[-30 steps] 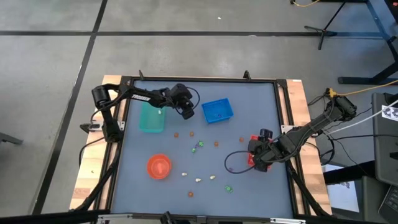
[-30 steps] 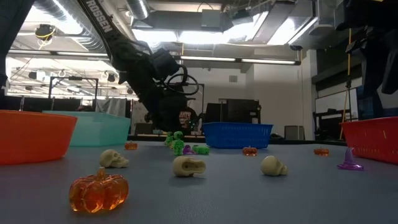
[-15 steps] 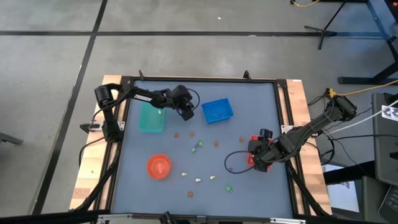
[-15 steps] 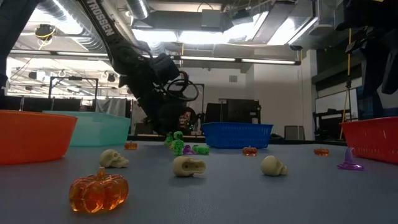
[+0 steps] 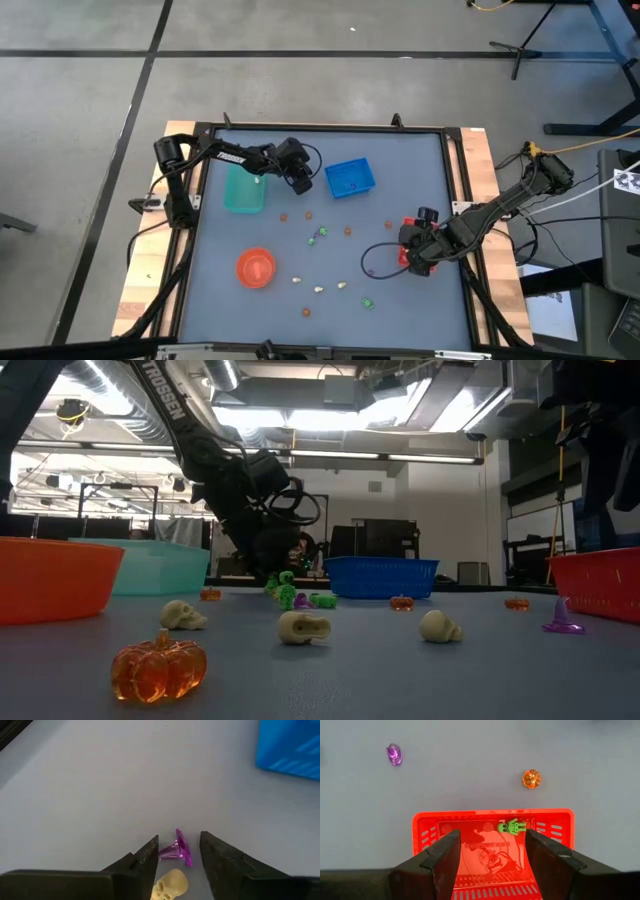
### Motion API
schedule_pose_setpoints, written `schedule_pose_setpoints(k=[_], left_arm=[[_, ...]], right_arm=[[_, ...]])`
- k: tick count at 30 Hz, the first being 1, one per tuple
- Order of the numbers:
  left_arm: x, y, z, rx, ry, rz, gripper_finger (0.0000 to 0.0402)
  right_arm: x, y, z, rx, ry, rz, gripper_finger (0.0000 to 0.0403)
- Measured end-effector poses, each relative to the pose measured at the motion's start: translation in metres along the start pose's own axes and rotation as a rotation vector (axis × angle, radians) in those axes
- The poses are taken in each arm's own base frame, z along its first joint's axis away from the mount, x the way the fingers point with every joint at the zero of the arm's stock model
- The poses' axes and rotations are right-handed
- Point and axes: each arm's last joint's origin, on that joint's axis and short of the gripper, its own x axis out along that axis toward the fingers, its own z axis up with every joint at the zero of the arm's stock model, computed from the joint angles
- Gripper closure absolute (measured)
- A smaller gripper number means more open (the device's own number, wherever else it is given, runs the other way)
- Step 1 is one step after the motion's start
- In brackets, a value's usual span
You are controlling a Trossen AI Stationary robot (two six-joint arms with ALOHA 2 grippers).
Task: Sort Halloween decoration
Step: Put the purple hat toy into the blue bin
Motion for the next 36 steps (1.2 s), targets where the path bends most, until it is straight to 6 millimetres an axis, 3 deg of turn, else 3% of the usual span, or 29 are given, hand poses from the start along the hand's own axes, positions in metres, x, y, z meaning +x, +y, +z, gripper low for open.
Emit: schedule_pose_setpoints(k=[23,36], left_arm=[[0.0002,0.0001,-0.0007,0.002,0.006,0.002,0.0333],[-0.0004,0.0002,-0.0005,0.001,0.005,0.004,0.0339]], right_arm=[[-0.0001,-0.0001,0.0,0.001,0.0,0.0,0.0182],[0.0,-0.0001,-0.0001,0.0,0.001,0.0,0.0182]])
